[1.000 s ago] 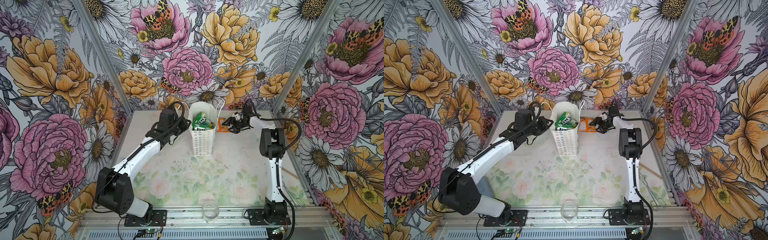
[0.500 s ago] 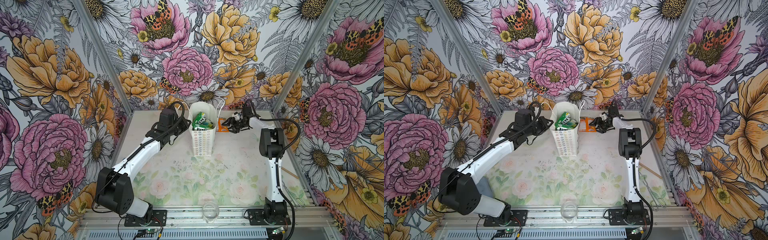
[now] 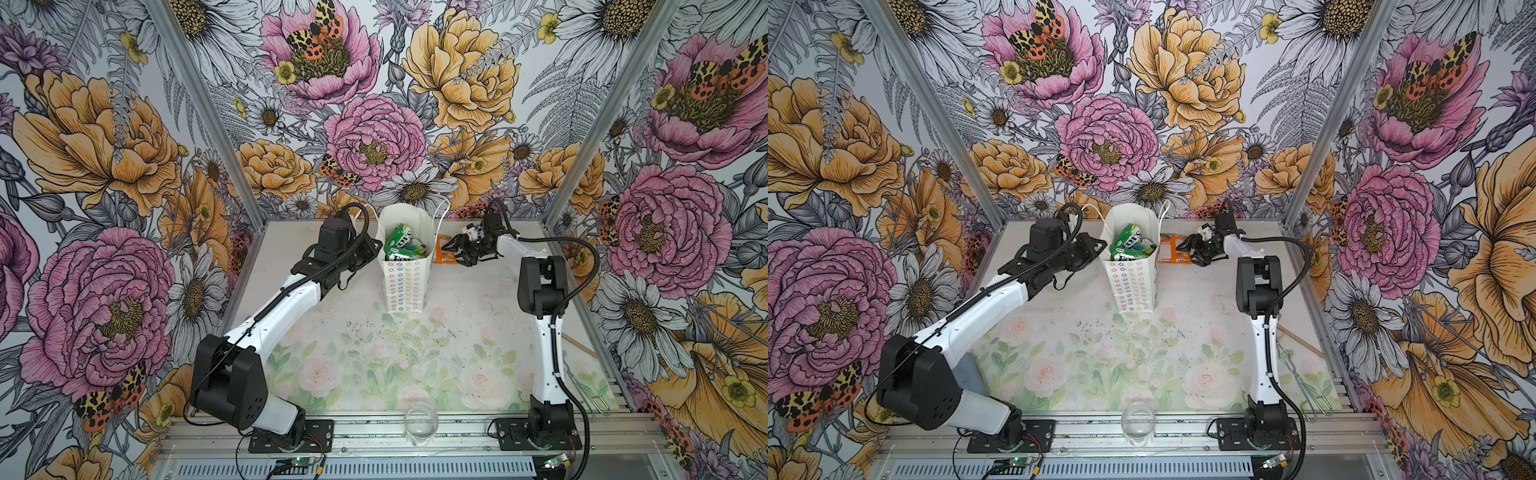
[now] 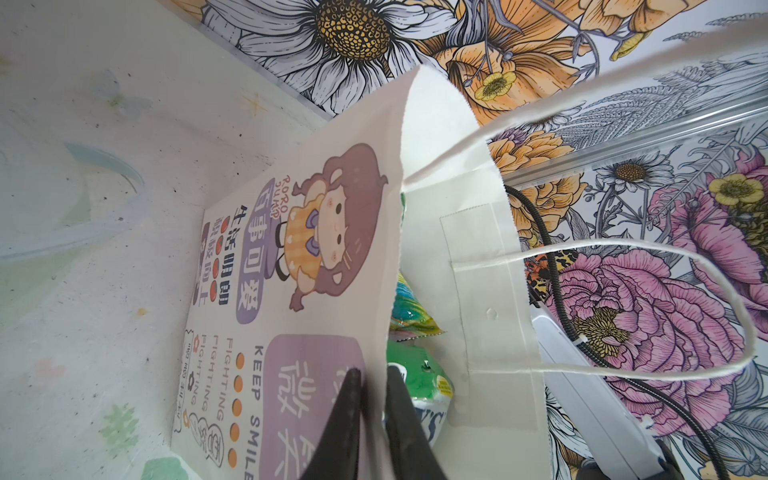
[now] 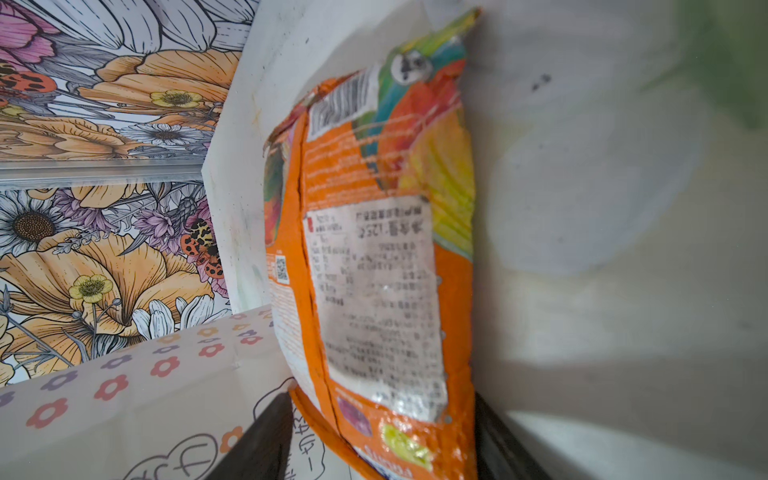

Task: Place the snacks into the paper bag
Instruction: 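Lower the right gripper and close it on the orange packet, then lift the orange packet off the table with the right gripper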

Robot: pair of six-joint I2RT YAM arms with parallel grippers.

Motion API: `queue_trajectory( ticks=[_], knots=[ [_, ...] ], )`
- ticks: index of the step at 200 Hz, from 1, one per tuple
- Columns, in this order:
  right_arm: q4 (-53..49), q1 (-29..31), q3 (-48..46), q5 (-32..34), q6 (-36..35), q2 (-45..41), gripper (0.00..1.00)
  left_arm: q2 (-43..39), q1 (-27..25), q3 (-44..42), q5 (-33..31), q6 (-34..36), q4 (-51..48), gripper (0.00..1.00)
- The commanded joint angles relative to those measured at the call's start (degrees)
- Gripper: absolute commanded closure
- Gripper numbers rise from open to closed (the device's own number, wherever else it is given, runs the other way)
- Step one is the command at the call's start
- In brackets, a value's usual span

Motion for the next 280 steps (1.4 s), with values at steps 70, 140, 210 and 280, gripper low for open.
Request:
queue_trajectory(
  ticks=[70,140,210,280],
  knots=[
    [-0.39,2.14,1.31,-0.08,0.23,4.12,0.33,-0.86,-0.15,-0.27,-0.69,0.57,-0.08,0.86],
    [-0.43,3.03,3.16,-0.55,0.83,5.54,0.33,-1.21,0.14,-0.52,-0.65,0.57,-0.08,0.86],
    [-0.43,3.43,3.80,-1.17,1.08,6.15,0.51,-1.32,0.29,-0.53,-0.47,0.57,-0.08,0.86],
    [-0.35,3.18,3.01,-1.96,0.57,5.56,0.89,-1.39,0.39,-0.57,-0.33,0.57,-0.08,0.86]
  ],
)
